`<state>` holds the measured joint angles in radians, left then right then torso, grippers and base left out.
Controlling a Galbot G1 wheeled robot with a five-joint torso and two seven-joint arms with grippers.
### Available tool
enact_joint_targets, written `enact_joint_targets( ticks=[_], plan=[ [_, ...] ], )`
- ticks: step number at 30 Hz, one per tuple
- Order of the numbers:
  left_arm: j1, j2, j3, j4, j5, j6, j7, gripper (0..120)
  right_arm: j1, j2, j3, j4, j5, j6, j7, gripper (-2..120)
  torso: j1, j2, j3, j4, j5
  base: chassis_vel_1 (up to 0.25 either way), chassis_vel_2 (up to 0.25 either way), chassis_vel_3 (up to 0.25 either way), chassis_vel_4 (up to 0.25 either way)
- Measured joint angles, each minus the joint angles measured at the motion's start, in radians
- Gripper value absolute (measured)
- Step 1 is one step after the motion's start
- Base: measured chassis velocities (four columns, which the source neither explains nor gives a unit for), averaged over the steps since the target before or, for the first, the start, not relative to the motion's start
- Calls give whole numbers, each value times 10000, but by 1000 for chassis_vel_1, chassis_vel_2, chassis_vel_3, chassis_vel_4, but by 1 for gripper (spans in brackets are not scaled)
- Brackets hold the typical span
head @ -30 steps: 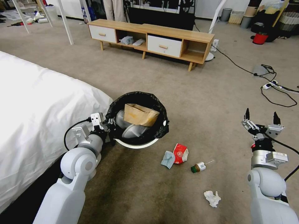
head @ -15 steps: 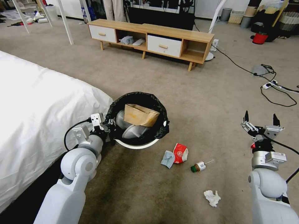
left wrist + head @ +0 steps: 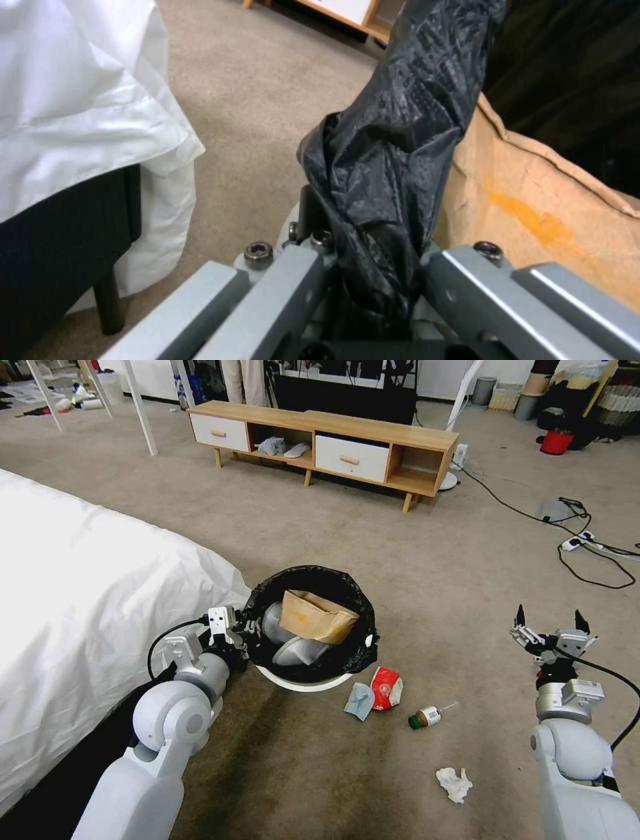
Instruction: Pick up the trash bin and place the garbage on the floor into it.
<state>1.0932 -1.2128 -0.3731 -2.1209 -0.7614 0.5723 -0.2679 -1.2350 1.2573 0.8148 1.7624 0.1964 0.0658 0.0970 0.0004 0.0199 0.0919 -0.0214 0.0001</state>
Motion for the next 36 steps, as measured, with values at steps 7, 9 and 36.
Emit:
enact_joint_targets(
  ticks=[7,9,36],
  plan=[
    [-72,57,-20,-15,-23,2,-8,2,-205,-621,-418,63,555,-939,89,100,0,0,0,0,-1,0,0,0,0],
    [-89,70,-29,-12,-35,1,-13,2,-331,-1077,-727,39,1035,-1618,186,100,0,0,0,0,0,0,0,0,0],
    [39,10,16,-214,-32,-5,11,2,-1923,-3189,-2176,-243,2441,-4798,574,100,0,0,0,0,0,0,0,0,0]
  ],
)
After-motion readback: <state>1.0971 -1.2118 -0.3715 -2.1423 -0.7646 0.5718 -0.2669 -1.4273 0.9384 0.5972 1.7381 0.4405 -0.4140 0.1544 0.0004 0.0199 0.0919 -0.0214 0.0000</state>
